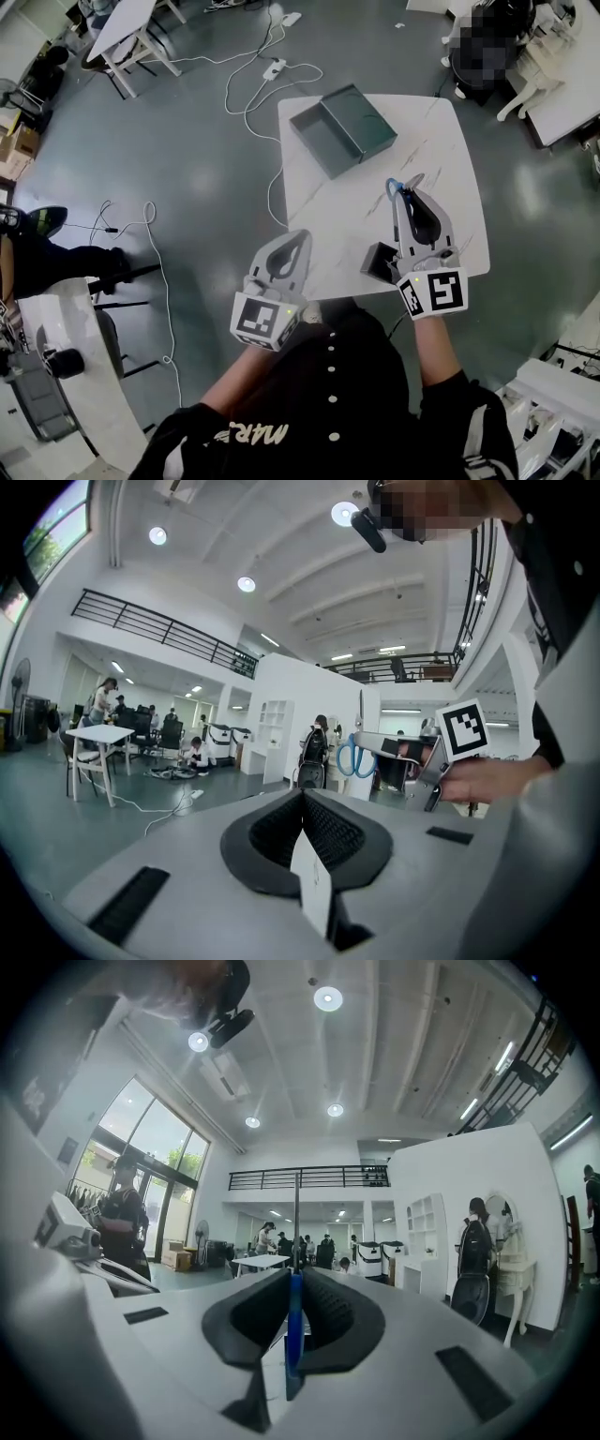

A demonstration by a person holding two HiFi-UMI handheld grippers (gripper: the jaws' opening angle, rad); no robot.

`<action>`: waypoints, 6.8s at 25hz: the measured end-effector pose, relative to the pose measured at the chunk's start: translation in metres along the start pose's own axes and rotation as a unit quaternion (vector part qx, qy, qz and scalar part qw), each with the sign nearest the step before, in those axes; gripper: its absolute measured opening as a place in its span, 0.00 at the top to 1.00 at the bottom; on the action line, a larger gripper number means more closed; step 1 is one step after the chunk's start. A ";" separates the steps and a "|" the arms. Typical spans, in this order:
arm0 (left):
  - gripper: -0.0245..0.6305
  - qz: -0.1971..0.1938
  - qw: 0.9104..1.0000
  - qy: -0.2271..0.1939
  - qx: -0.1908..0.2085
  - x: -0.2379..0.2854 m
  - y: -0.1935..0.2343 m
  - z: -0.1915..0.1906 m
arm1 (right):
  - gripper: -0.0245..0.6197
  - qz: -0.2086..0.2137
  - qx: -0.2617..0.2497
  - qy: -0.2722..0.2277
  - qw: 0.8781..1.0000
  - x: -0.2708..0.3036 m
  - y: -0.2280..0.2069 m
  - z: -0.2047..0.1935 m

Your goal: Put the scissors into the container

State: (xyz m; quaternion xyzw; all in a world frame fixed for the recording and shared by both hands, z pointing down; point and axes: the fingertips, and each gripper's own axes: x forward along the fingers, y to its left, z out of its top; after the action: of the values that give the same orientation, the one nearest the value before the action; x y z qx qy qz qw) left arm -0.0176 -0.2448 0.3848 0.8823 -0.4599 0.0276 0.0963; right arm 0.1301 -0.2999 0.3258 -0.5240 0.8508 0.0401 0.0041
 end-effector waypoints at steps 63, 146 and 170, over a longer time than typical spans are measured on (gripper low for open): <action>0.92 0.089 0.982 0.092 -0.137 0.149 0.080 -0.118 | 0.88 0.196 0.073 0.463 0.862 0.295 0.003 -0.399; 0.92 0.013 0.998 -0.043 0.043 0.049 0.044 0.054 | 0.94 0.045 0.007 0.058 0.997 0.072 -0.026 0.006; 0.92 0.046 0.997 -0.038 0.048 0.028 0.044 0.054 | 0.94 -0.090 0.020 -0.005 0.996 -0.027 -0.070 0.008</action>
State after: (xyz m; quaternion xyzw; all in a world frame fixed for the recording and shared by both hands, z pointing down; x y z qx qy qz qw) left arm -0.0400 -0.3025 0.3422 0.8643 -0.5014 0.0204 0.0350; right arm 0.2043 -0.3068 0.3149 -0.5976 0.8011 0.0248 0.0224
